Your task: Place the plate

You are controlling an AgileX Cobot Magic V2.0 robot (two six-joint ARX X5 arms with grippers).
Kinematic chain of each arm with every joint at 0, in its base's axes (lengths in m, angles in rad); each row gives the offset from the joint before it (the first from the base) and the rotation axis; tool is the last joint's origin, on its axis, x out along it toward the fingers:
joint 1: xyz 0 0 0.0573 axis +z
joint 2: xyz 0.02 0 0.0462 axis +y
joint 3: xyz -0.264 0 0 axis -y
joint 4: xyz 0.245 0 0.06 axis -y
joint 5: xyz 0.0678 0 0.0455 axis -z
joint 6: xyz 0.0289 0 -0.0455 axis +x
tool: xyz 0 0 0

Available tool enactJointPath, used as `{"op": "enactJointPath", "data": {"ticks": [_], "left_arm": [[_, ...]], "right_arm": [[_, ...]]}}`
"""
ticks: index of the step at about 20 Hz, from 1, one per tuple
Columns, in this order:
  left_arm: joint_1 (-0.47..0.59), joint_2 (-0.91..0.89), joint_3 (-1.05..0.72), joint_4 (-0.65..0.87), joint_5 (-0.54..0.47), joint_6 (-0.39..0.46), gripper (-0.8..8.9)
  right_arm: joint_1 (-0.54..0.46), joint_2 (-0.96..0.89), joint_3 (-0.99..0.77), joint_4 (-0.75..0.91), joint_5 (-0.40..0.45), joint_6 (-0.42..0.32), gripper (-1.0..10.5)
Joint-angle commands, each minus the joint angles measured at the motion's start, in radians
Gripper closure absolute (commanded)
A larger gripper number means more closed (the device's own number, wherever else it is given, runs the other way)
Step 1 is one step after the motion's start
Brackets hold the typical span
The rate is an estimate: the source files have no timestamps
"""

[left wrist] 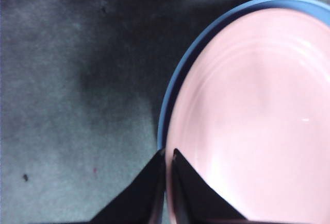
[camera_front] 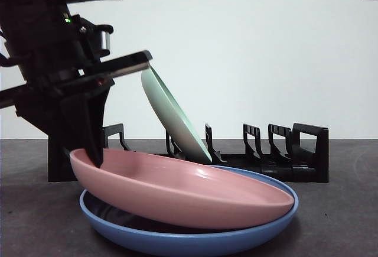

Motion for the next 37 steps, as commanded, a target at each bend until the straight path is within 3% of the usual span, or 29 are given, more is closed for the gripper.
{"op": "enactJointPath", "data": {"ticks": [1, 3, 6, 7, 11, 14, 21, 24, 31, 37], "left_arm": [[-0.009, 0.029, 0.007, 0.009, 0.005, -0.006, 8.07], [-0.009, 0.036, 0.007, 0.005, 0.005, -0.007, 7.84], [-0.009, 0.034, 0.008, 0.002, 0.005, -0.008, 5.33], [-0.009, 0.029, 0.009, -0.007, 0.005, -0.007, 4.91], [-0.005, -0.079, 0.052, -0.094, 0.004, 0.062, 4.88], [0.019, -0.265, 0.109, -0.169, -0.014, 0.136, 4.92], [0.184, -0.683, 0.133, -0.410, -0.164, 0.337, 4.92], [0.225, -0.797, 0.132, -0.507, -0.209, 0.343, 4.93], [0.230, -0.865, 0.132, -0.518, -0.210, 0.296, 5.01], [0.230, -0.864, 0.132, -0.518, -0.210, 0.296, 5.01]], "right_arm": [[0.003, 0.002, 0.011, 0.007, 0.004, 0.006, 7.1], [0.003, 0.002, 0.011, 0.007, 0.004, 0.007, 7.1], [0.003, 0.002, 0.011, 0.007, 0.004, 0.007, 7.1], [0.003, 0.002, 0.011, 0.007, 0.004, 0.007, 7.1], [0.003, 0.002, 0.011, 0.007, 0.004, 0.006, 7.1], [0.003, 0.002, 0.011, 0.007, 0.003, 0.006, 7.1], [0.003, 0.019, 0.011, 0.000, -0.019, 0.016, 7.1], [0.003, 0.069, 0.011, 0.003, -0.098, 0.035, 7.1], [0.012, 0.451, 0.090, 0.265, -0.487, 0.068, 7.1], [0.072, 0.862, 0.397, 0.340, -0.540, 0.039, 7.1]]}}
